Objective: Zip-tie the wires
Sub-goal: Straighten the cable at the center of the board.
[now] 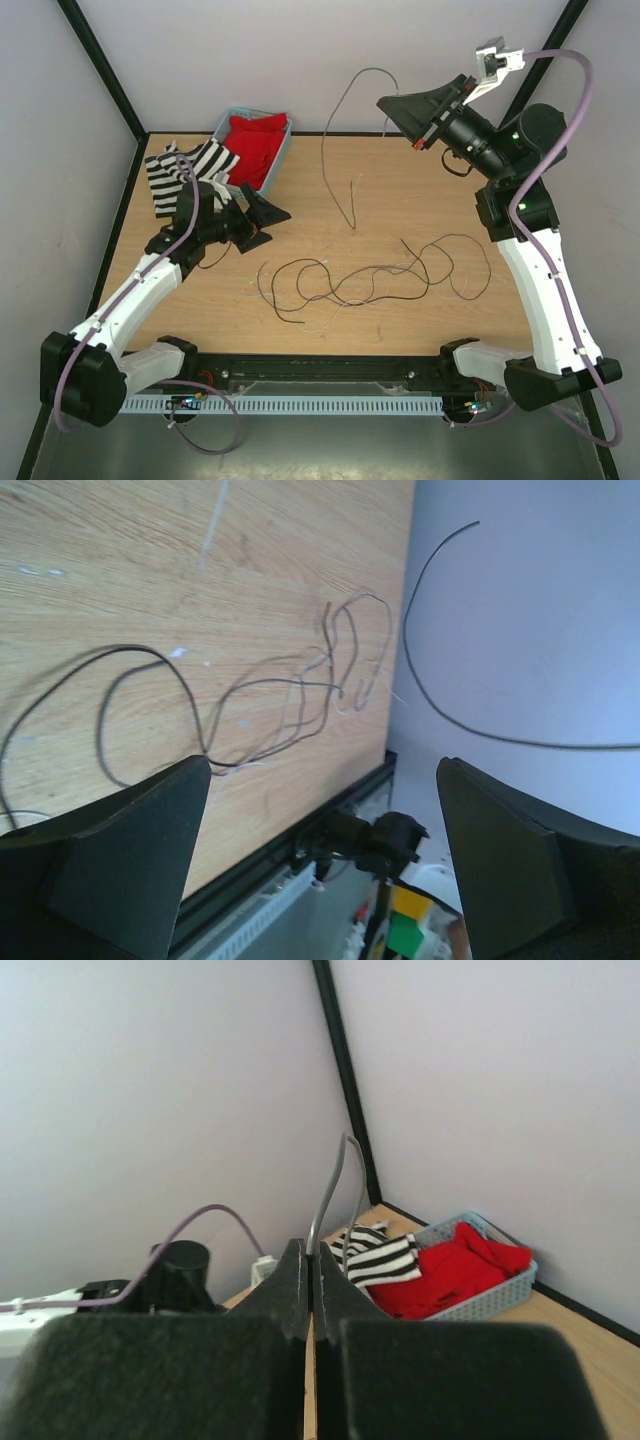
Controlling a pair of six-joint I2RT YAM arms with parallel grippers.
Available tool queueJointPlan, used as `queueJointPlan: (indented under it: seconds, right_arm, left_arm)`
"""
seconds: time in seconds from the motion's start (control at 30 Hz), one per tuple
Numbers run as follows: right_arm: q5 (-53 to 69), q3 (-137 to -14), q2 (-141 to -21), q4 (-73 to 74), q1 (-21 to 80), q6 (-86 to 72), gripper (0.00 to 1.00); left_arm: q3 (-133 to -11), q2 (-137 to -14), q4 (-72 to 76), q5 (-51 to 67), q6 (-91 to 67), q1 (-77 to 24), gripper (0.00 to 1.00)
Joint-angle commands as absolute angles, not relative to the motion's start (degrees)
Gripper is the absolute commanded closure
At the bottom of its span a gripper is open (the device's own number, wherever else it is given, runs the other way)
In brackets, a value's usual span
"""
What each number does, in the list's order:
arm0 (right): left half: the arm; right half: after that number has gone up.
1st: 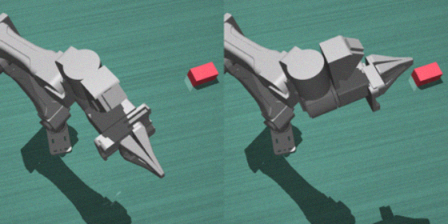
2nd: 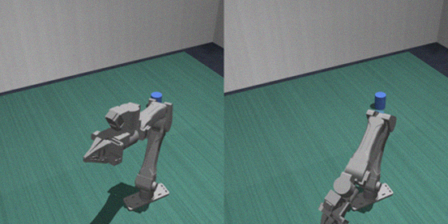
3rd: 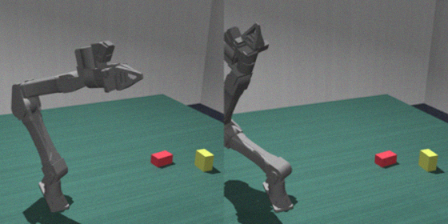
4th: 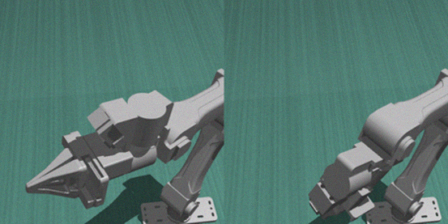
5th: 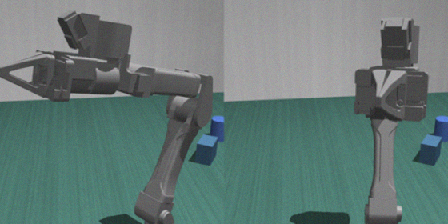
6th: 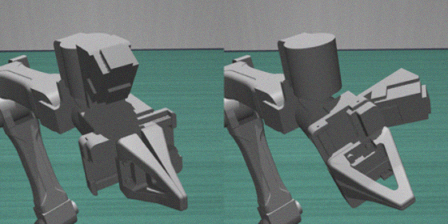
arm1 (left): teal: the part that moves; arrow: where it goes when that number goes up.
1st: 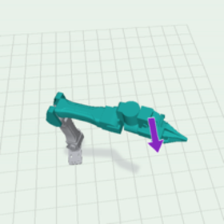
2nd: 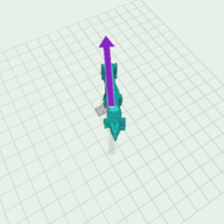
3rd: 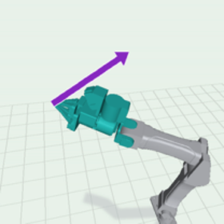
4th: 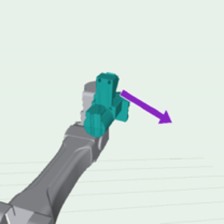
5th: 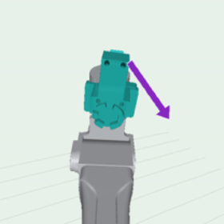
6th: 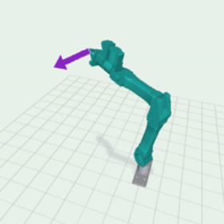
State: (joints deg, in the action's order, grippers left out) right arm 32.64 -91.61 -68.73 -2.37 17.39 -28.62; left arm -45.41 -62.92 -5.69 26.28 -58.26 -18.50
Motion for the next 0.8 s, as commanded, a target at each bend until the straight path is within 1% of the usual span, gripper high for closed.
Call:
queueJointPlan:
  seconds: [0.0,0.27,0.77]
  right_arm:
    - [39.33,-93.69,-67.58,-8.40,17.80,-33.23,1.00]
    - [40.96,-92.13,-67.49,-12.32,17.75,-36.71,1.00]
    - [41.43,-89.59,-66.16,-15.62,17.74,-39.48,1.00]
  left_arm:
    - [-48.97,-64.31,-4.60,34.55,-63.48,-18.17,0.04]
    - [-47.29,-66.45,1.06,36.97,-68.62,-18.84,0.04]
    - [-50.08,-77.94,12.22,34.91,-72.09,-29.06,0.06]
